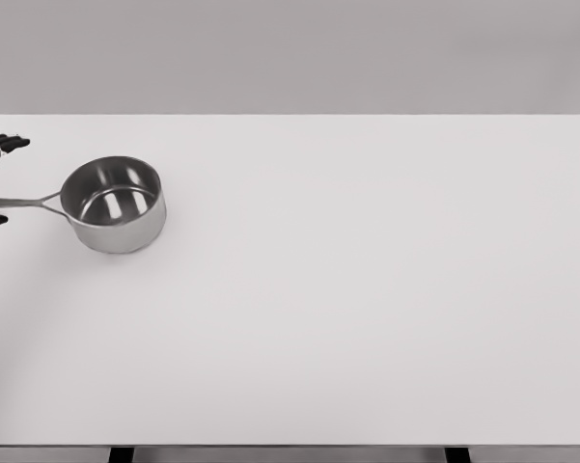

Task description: Rotate pot handle

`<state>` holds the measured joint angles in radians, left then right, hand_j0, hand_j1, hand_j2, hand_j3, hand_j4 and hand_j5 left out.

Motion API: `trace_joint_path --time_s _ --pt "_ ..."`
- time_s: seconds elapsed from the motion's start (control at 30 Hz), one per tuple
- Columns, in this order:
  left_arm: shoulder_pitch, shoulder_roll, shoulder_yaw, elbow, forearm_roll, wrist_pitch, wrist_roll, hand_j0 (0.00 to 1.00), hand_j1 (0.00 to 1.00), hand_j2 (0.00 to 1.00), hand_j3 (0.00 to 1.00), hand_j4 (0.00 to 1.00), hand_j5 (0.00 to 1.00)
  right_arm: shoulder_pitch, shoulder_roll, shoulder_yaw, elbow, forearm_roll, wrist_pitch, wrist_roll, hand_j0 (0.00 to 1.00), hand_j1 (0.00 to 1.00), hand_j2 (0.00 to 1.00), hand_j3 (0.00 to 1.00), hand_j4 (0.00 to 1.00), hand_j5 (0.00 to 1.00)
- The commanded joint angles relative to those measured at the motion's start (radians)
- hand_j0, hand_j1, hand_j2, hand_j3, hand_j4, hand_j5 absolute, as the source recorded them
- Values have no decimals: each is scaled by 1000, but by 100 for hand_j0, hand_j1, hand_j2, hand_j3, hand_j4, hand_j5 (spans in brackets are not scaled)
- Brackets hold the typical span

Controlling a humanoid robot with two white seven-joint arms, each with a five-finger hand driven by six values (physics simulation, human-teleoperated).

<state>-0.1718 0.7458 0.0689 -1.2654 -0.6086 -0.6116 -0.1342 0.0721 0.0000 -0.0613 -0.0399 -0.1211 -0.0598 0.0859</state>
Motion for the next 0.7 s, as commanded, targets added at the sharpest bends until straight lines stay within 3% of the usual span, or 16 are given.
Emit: trace_joint_path --time_s 0.0,0.3,0.5,0.67 --pt "0 1 3 -2 9 1 1 100 100 100 100 100 100 0 0 0 0 0 0 0 100 100 100 100 100 100" --pt "71 37 31 -34 64 1 4 100 100 100 100 100 100 0 0 0 0 0 0 0 100 100 100 100 100 100" --pt "138 56 100 -40 122 1 7 100 100 100 100 100 100 0 0 0 0 0 0 0 100 100 100 100 100 100" --pt "207 46 178 -155 174 1 7 100 100 100 100 100 100 0 0 0 0 0 0 0 100 100 100 100 100 100"
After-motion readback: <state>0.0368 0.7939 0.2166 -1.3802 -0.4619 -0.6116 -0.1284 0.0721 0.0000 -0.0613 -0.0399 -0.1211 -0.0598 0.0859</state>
